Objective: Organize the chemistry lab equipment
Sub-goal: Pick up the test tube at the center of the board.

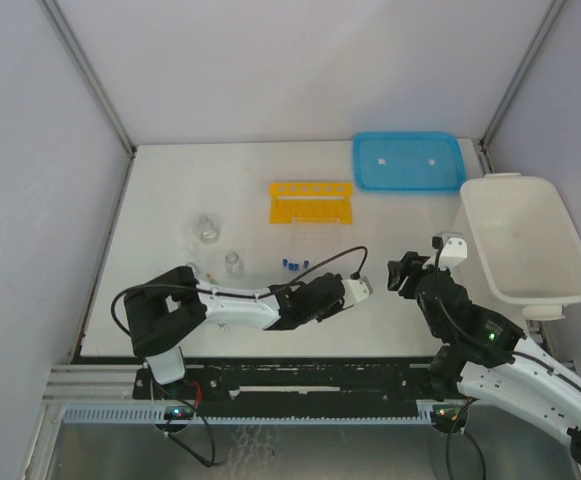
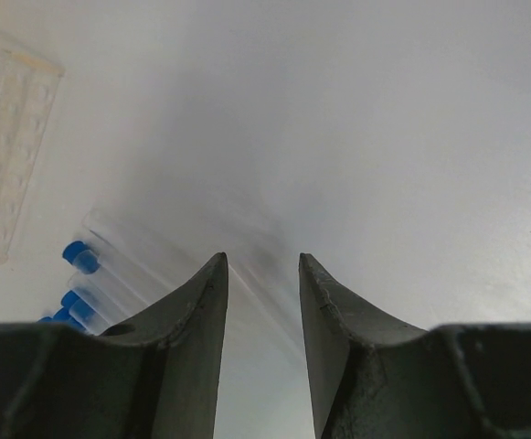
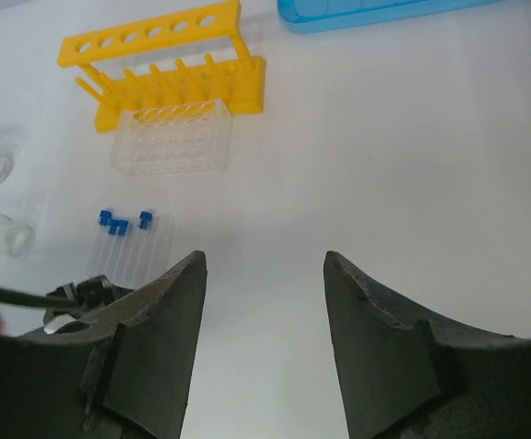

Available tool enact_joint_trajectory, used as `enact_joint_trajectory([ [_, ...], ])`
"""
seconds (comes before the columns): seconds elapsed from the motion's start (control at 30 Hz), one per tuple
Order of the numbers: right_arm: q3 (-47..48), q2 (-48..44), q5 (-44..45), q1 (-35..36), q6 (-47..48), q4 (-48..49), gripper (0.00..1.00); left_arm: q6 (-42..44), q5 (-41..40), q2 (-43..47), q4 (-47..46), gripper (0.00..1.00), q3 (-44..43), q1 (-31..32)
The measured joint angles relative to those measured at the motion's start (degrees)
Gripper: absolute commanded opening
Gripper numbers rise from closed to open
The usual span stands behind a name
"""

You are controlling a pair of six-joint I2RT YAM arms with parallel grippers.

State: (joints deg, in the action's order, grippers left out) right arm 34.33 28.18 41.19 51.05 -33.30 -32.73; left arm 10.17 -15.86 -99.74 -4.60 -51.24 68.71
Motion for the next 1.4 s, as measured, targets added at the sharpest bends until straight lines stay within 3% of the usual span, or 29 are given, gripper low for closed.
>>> enact_joint_trajectory([
  [0.23, 0.0, 0.7, 0.4, 0.0, -0.2, -0.4, 0.55, -4.3, 0.1, 0.3, -0.7, 0.40, -0.6, -2.8],
  [0.4, 0.0, 1.7, 0.3, 0.0, -0.2, -0.4, 0.55, -7.2, 1.7, 0.4, -0.7, 0.34, -0.5, -3.6],
  [0.87, 0.0, 1.7, 0.3, 0.0, -0.2, -0.3, 0.54, -15.3, 12.1, -0.9, 1.1, 0.21, -3.5, -5.9],
  [1.4, -0.1, 2.1, 0.3, 0.0, -0.2, -0.3, 0.54, -23.3, 10.9, -1.2, 5.4, 0.28, -4.8, -7.3],
])
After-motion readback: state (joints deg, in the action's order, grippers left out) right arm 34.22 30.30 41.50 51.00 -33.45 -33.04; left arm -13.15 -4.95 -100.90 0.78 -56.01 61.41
